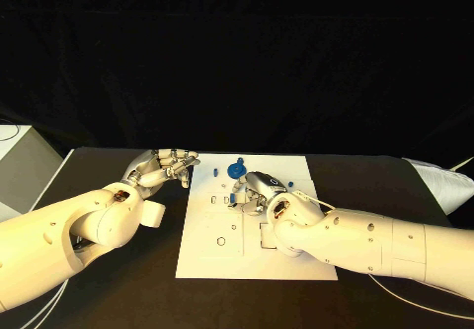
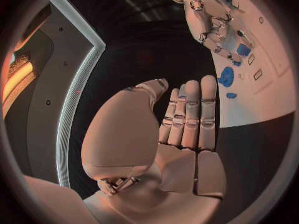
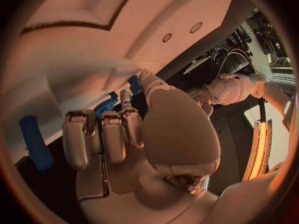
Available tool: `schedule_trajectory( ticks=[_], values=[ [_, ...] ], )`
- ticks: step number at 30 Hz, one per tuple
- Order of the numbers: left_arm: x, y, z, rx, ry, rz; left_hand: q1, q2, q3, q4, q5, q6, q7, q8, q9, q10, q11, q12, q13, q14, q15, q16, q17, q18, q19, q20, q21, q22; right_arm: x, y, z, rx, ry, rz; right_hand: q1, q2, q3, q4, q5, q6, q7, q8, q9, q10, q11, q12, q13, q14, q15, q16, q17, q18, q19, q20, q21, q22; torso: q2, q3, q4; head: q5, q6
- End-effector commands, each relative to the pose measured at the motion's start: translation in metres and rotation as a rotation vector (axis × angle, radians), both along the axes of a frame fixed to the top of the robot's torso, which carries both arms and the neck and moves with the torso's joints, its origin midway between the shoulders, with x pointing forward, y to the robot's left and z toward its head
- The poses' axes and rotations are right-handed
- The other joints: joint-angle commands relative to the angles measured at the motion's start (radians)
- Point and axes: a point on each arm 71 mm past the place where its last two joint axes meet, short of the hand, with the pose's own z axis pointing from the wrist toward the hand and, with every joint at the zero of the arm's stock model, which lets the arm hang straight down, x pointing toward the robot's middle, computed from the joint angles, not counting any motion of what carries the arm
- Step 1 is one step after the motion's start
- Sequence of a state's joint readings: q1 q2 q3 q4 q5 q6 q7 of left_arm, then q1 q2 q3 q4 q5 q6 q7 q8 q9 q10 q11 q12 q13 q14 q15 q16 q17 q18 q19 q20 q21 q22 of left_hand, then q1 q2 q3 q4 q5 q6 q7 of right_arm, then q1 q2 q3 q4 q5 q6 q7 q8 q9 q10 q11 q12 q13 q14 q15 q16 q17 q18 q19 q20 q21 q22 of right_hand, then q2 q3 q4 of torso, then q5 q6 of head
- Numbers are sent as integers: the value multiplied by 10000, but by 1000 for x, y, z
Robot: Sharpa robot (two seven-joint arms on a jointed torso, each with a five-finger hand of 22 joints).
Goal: Assemble the parts on the task board
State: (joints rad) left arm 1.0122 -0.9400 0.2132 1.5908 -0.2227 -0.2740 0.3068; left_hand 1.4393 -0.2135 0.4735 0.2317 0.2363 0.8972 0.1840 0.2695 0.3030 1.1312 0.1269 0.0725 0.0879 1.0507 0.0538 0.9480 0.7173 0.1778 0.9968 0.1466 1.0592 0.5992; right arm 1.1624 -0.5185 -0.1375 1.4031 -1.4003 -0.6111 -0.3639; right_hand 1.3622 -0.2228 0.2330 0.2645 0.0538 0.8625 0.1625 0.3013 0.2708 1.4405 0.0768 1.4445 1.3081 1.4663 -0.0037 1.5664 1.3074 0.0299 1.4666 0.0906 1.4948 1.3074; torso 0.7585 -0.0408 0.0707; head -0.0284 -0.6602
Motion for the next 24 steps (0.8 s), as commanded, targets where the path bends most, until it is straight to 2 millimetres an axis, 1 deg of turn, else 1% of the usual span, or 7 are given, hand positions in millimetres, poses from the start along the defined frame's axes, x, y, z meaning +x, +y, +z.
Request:
schedule_trajectory(
  ticks=[1,9,15,18,19,21,24],
  values=[
    [-1,-2,1,-101,-15,-166,-87,-12,39,2,-37,-77,15,-24,12,-68,-8,41,8,-69,1,36,-11,60,-73,21,37,4,-1,1,2,192,-238,128,119,148,-1059,251,-1,-123,29,-85,-70,-83,54,-78,1395,1045,98,43,2634,-73,721,134,-37,1869,6,1,1,2,1],
    [1,-3,-2,174,73,-156,-153,-42,3,34,-47,-122,70,-48,20,-14,8,80,32,-63,13,52,-17,56,-77,26,66,24,-8,-3,8,610,-567,301,41,231,-1837,288,-19,-93,24,-64,-101,-116,60,-95,1359,1045,103,43,2634,-70,718,143,-48,1867,-20,7,18,30,12],
    [4,-2,-8,1113,373,-68,-534,-91,-525,226,-64,-178,62,147,239,767,-174,1225,784,214,-107,520,144,-29,264,-54,505,557,-10,-13,17,1092,-972,410,-48,216,-2070,299,-18,-148,38,-93,-128,-95,69,-70,1374,1045,107,43,2634,-72,721,145,-41,1876,-47,26,-36,74,70],
    [8,-3,-15,1927,770,-144,-837,-20,-1286,475,-52,-232,-210,905,727,815,-468,3693,2639,1957,-348,2775,2810,-367,1529,-277,1761,2464,-8,-20,24,1550,-1061,611,-49,235,-2095,300,-9,-188,48,-117,-140,-81,77,-56,1385,1045,112,43,2634,-77,728,147,-25,1891,-86,48,-38,90,94],
    [9,-3,-18,2210,892,-194,-950,179,-1481,413,50,-486,-398,1426,1049,-33,-569,5439,4058,2609,-432,3739,3933,-457,1658,-326,2004,2755,-8,-22,26,1756,-1036,681,-22,318,-2079,295,3,-207,56,-131,-150,-65,85,-38,1399,1045,119,43,2634,-78,729,153,-23,1895,-100,56,-40,97,92],
    [12,-5,-23,2836,1139,-327,-1241,273,-1670,643,4,-694,-355,2133,1432,-472,-598,7586,5570,3724,-479,4988,5821,-451,1856,-429,2196,3027,-6,-28,31,2205,-888,753,67,475,-2011,282,39,-233,70,-152,-168,-36,98,-5,1424,1045,131,43,2634,-74,725,164,-36,1884,-138,78,-44,125,92],
    [16,-8,-29,3728,1500,-524,-1164,404,-1557,586,24,-758,-489,2767,1773,647,-714,10300,8309,4638,-592,5790,7406,-758,2933,-511,3056,4646,-2,-37,37,2879,-496,568,255,735,-1848,253,353,-179,71,-126,-176,-15,103,29,1447,1045,142,43,2634,-72,723,180,-41,1883,-204,111,-46,147,104]
  ],
)
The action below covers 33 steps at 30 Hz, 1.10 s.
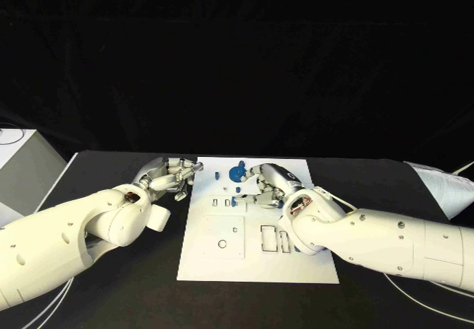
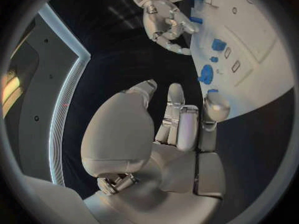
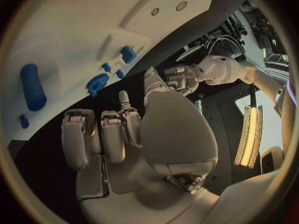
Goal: Assemble the parts on the task board
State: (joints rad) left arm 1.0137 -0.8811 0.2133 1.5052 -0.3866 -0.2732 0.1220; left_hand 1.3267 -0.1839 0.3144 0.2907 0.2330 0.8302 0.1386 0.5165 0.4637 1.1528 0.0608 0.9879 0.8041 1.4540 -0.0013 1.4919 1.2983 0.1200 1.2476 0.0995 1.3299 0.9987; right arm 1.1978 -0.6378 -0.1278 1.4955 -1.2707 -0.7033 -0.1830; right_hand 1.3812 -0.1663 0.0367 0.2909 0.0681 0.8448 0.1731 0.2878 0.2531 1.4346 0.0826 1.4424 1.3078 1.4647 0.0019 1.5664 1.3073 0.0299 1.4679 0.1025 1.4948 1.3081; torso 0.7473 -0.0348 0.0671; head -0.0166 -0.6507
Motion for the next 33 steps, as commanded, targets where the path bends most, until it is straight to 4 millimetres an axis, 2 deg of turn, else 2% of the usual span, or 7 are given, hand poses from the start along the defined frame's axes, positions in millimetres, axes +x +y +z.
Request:
schedule_trajectory(
  ticks=[1,5,10,16,24,28,33],
  values=[
    [3,-5,-11,2074,823,-572,-38,115,49,-8,57,-79,-77,435,241,746,-86,1672,1730,785,-72,495,1939,-244,636,-65,517,983,3,-8,9,1562,490,122,111,237,160,-21,399,48,-47,41,9,46,35,56,1453,1061,80,44,2635,-69,705,60,-53,1866,-109,60,-18,40,3],
    [8,-10,-14,3070,1293,-815,119,211,313,-6,82,-75,-211,759,410,1834,-209,3191,3572,1168,-189,789,2725,-474,1370,-184,1085,2183,11,-24,20,2192,1000,-538,297,514,408,-58,1077,178,-91,169,33,75,-11,97,1480,1061,40,44,2635,-59,693,26,-88,1839,-211,93,-52,71,-23],
    [18,-21,-12,4310,1842,-1215,56,200,487,2,63,-78,-252,841,427,2331,-257,3814,4416,1168,-244,789,2725,-602,1746,-245,1365,2823,22,-45,34,2654,1404,-1141,349,524,487,-67,1362,189,-99,203,34,105,-20,129,1506,1061,30,44,2635,-59,693,14,-91,1838,-332,134,-64,120,-110],
    [33,-45,-5,6316,2526,-1950,-736,218,406,26,15,-433,-56,572,249,2282,-86,3798,4369,1168,-105,789,2725,-630,1820,-154,1433,2958,39,-74,48,2900,1876,-1847,333,470,500,-61,1501,183,-100,218,33,119,-23,144,1518,1061,25,44,2635,-54,686,9,-110,1823,-493,180,-69,192,-259],
    [45,-70,-7,7988,3332,-2669,-1320,265,204,31,17,-615,29,438,171,2082,4,3625,4125,1168,-19,789,2725,-632,1807,-64,1442,2978,49,-90,52,2849,2202,-2207,327,453,507,-59,1551,149,-94,204,25,101,-19,129,1502,1061,25,44,2635,-52,683,9,-119,1816,-553,246,-93,285,-396],
    [49,-81,-6,8452,3439,-2969,-1589,309,78,39,17,-585,20,479,189,2062,4,3620,4119,1168,-10,789,2725,-632,1802,-44,1446,2989,51,-93,51,2787,2277,-2274,323,428,539,-57,1695,95,-83,187,12,86,-10,119,1491,1061,32,44,2635,-50,680,11,-126,1812,-558,271,-104,310,-416],
    [54,-89,-5,8990,3396,-3182,-1890,398,-76,37,28,-496,-30,605,279,2031,-32,3596,4080,1168,-33,789,2725,-632,1799,-53,1452,3002,53,-94,51,2701,2340,-2321,324,420,556,-58,1756,88,-80,187,10,88,-8,122,1493,1061,35,44,2635,-53,683,12,-119,1819,-527,267,-128,179,-363]
  ],
)
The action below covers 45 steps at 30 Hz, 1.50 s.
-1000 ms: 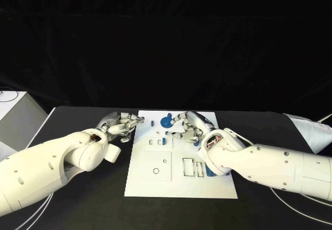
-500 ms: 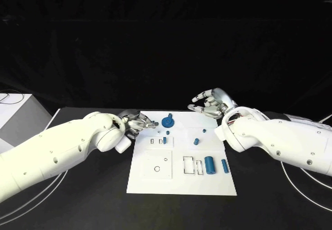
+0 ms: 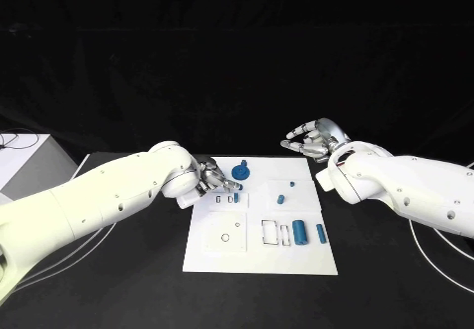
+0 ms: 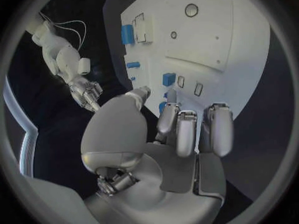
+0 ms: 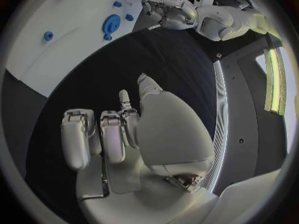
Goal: Assemble the parts on the task board
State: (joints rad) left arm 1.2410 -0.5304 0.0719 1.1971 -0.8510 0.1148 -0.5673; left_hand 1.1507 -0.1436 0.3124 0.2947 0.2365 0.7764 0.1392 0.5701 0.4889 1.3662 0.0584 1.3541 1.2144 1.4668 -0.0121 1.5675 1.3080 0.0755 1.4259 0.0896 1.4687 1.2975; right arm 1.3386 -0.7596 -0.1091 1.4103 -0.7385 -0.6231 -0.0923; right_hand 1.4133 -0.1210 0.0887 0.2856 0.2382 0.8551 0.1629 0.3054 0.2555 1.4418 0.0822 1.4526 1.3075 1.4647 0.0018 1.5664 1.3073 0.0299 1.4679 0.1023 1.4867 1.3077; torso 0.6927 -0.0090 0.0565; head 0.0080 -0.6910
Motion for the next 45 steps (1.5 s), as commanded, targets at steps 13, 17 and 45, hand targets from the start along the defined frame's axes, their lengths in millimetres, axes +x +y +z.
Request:
schedule_trajectory(
  ticks=[13,17,45],
  values=[
    [9,-13,-5,1259,510,-659,-510,73,-412,-7,0,44,-162,564,427,-306,-114,-282,-376,1040,-16,33,2628,-181,-12,-26,57,-3,4,6,-4,-140,506,289,-17,-48,42,6,114,-30,26,7,-18,-2,-1,3,1480,1061,39,43,2635,-47,676,15,-59,1805,37,-27,19,-31,77],
    [10,-15,-6,1319,581,-695,-512,63,-432,-9,1,34,-167,593,450,-313,-120,-287,-384,1040,-21,33,2628,-182,-10,-31,59,2,4,8,-4,-157,528,313,-27,-52,47,10,145,-37,28,5,-20,-2,1,4,1481,1061,40,43,2635,-49,677,16,-54,1810,39,-46,52,-60,48],
    [10,-26,-14,1163,559,-810,-162,102,-434,-30,119,-67,-228,973,756,-446,-174,-392,-544,1040,-70,33,2628,-157,-92,-78,10,-117,4,13,-6,-218,615,457,-42,-52,54,15,167,-47,31,3,-22,3,4,10,1485,1061,42,43,2635,-47,675,18,-61,1804,161,-101,83,-180,33]
  ],
)
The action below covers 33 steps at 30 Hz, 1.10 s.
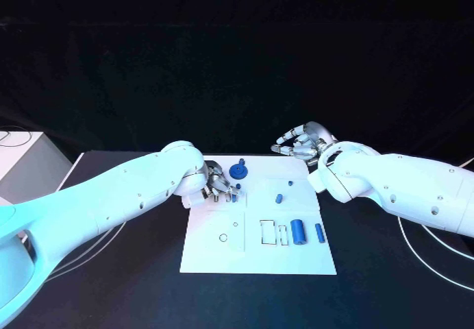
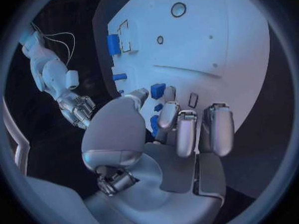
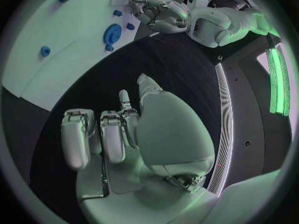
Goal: Assemble the parts on the task board
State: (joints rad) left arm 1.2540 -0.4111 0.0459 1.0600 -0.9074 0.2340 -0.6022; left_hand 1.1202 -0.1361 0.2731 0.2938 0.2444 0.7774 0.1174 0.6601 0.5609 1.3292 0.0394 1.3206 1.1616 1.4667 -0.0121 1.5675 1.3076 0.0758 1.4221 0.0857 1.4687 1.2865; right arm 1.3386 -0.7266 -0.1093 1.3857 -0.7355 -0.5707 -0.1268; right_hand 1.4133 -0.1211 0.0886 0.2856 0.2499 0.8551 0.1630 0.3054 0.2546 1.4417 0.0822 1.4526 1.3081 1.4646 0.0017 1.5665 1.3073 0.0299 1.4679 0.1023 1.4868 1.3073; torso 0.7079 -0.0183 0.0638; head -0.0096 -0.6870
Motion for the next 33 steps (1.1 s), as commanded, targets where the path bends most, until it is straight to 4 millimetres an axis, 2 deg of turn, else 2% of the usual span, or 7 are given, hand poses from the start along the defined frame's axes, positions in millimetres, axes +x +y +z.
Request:
schedule_trajectory(
  ticks=[1,10,17,21,28,30,33],
  values=[
    [-1,-2,-1,-76,13,-78,177,32,-34,-20,43,-75,-16,107,62,-74,11,-53,-11,1041,-73,33,2632,-160,-53,-43,11,-4,0,2,-1,-106,43,181,-42,-52,55,14,51,-47,31,3,-14,4,4,10,1480,1062,43,43,2634,-46,675,18,-61,1808,7,-6,6,-2,-9],
    [-2,-4,-1,-278,-3,-69,811,236,482,-23,67,-177,-98,466,411,-124,-65,-81,-64,1041,-138,33,2632,-150,-88,-97,-12,-44,0,2,-2,-174,137,203,-57,-46,67,18,63,-54,33,3,-16,4,7,11,1479,1062,45,43,2634,-44,671,20,-72,1799,18,-17,25,-29,4],
    [-2,-4,-1,-383,-18,20,1229,172,1026,-44,69,-240,-145,649,630,-154,-111,-95,-89,1041,-179,33,2632,-142,-116,-134,-32,-82,1,2,-3,-217,199,207,-57,-46,67,18,63,-54,33,3,-16,4,7,11,1479,1062,45,43,2634,-44,671,20,-72,1799,25,-22,51,-52,15],
    [-2,-4,-1,-494,46,64,1578,91,1681,-59,59,-236,-218,864,882,-159,-177,-95,-92,1041,-239,33,2632,-139,-123,-183,-40,-87,1,2,-4,-243,248,206,-57,-46,67,18,63,-54,33,3,-16,4,7,11,1479,1062,45,43,2634,-44,671,20,-72,1799,33,-28,49,-63,8],
    [-4,-2,-1,-913,316,255,1949,-458,4032,-340,72,-291,-480,1740,1984,-196,-424,-186,-209,1041,-444,33,2632,-106,-223,-358,-126,-237,1,2,-6,-282,337,200,-72,-36,80,22,69,-56,34,4,-17,5,8,12,1479,1062,47,43,2634,-44,672,21,-70,1802,40,-34,56,-87,0],
    [-5,-1,0,-1038,386,320,1697,-685,4971,-544,47,-456,-533,2041,2503,-222,-471,-318,-424,1041,-495,33,2632,-110,-210,-431,-130,-221,1,2,-7,-292,350,196,-78,-35,81,23,69,-59,35,3,-17,2,9,10,1477,1062,47,43,2634,-43,670,22,-76,1796,41,-34,61,-97,9],
    [-6,1,0,-1157,436,383,1454,-832,5627,-819,72,-425,-586,2287,2910,-129,-514,-254,-315,1041,-533,33,2632,-112,-201,-466,-134,-211,1,1,-7,-305,363,194,-78,-35,81,23,69,-59,35,3,-17,2,9,10,1477,1062,47,43,2634,-43,670,22,-76,1796,34,-37,76,-115,6]
  ],
)
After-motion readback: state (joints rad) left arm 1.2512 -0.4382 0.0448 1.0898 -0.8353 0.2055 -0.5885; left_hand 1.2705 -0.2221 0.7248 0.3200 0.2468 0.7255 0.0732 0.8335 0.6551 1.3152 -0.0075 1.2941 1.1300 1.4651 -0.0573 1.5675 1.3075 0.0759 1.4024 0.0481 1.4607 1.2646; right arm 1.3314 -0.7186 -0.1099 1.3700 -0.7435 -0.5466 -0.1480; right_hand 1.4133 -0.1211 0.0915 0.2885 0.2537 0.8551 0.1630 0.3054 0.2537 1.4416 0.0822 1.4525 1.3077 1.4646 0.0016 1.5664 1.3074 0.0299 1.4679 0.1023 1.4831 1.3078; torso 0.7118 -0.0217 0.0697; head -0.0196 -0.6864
